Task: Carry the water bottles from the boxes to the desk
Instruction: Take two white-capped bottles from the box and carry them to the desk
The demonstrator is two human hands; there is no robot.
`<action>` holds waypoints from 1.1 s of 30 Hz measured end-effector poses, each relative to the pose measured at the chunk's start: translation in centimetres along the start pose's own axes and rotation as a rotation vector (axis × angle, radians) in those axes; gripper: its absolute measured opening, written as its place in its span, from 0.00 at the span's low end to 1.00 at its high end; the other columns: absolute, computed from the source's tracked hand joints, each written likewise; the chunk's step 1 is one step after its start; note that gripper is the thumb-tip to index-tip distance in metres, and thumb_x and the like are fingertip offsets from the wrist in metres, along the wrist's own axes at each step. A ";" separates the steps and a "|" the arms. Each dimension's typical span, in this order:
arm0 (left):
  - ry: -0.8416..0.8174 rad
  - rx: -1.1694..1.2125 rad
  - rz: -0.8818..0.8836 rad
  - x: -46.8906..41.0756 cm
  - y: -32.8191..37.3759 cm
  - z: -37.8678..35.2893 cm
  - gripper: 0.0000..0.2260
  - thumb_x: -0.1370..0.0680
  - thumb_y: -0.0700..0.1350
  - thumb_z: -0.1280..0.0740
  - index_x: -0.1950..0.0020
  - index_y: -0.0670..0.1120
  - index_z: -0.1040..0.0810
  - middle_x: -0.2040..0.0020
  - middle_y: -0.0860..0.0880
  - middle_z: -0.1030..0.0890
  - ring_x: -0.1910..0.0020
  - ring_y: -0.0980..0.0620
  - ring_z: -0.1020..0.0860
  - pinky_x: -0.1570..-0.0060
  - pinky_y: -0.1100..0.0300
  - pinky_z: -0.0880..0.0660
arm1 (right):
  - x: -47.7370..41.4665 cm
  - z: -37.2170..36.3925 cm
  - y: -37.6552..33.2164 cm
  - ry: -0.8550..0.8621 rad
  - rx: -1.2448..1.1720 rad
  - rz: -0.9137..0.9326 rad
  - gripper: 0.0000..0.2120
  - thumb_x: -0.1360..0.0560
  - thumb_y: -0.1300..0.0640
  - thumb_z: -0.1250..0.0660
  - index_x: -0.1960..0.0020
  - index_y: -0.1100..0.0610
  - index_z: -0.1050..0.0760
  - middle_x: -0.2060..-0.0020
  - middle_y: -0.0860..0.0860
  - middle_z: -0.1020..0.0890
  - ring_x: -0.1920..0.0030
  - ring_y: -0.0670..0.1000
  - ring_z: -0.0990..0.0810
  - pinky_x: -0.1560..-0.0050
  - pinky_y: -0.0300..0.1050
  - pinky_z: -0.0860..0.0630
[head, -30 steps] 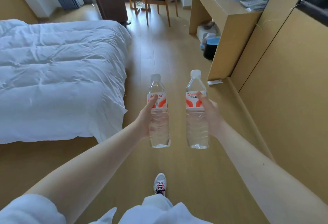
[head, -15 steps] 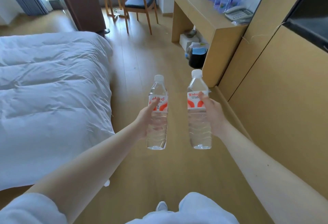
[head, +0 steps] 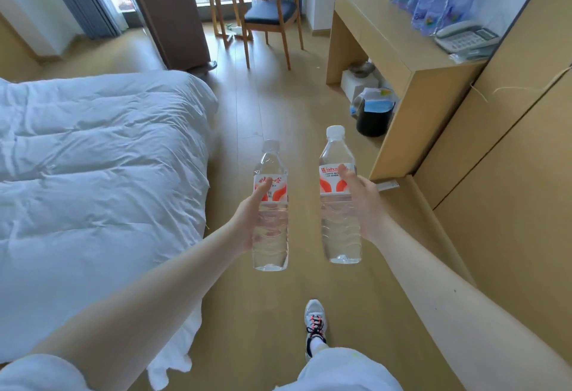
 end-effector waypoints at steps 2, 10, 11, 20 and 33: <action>0.040 0.010 0.001 -1.7 2.0 -0.3 0.32 0.32 0.67 0.34 0.39 0.45 0.22 0.47 0.41 0.17 0.48 0.41 0.18 0.53 0.52 0.22 | -3.3 -0.1 -1.2 -0.013 0.003 -0.008 0.18 0.24 0.45 0.34 0.50 0.61 0.22 0.59 0.54 0.17 0.58 0.54 0.18 0.52 0.51 0.21; 0.129 -0.010 -0.022 -8.6 9.0 -2.5 0.42 0.40 0.71 0.32 0.35 0.45 0.24 0.43 0.41 0.18 0.44 0.40 0.20 0.43 0.46 0.24 | -13.2 0.7 -6.5 -0.089 -0.026 -0.009 0.15 0.22 0.47 0.35 0.50 0.60 0.23 0.61 0.53 0.18 0.66 0.48 0.19 0.71 0.38 0.23; 0.126 -0.014 -0.023 -9.5 9.6 -2.8 0.42 0.40 0.70 0.33 0.35 0.44 0.24 0.43 0.41 0.18 0.45 0.40 0.20 0.44 0.47 0.24 | -14.2 0.8 -7.0 -0.094 -0.026 -0.002 0.13 0.22 0.47 0.35 0.52 0.57 0.23 0.62 0.52 0.18 0.66 0.47 0.19 0.70 0.38 0.23; 0.064 -0.002 0.021 -16.5 14.5 -6.1 0.44 0.42 0.71 0.28 0.34 0.44 0.24 0.43 0.41 0.18 0.46 0.41 0.19 0.47 0.48 0.22 | -21.4 2.6 -8.9 -0.026 -0.065 0.000 0.10 0.23 0.48 0.34 0.55 0.55 0.23 0.62 0.51 0.19 0.64 0.47 0.19 0.67 0.40 0.23; -0.171 -0.072 0.032 -31.3 25.5 -11.7 0.38 0.38 0.67 0.31 0.38 0.41 0.21 0.44 0.38 0.18 0.47 0.39 0.19 0.46 0.46 0.22 | -34.5 3.8 -13.4 0.169 -0.064 0.052 0.16 0.23 0.45 0.34 0.45 0.56 0.22 0.54 0.55 0.17 0.50 0.56 0.17 0.45 0.52 0.21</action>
Point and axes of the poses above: each hand's wrist, its own x-axis away from the middle knuckle, its own z-axis out of the back of the hand, y = z × x, the point moved 8 cm from there along -x, towards the middle knuckle
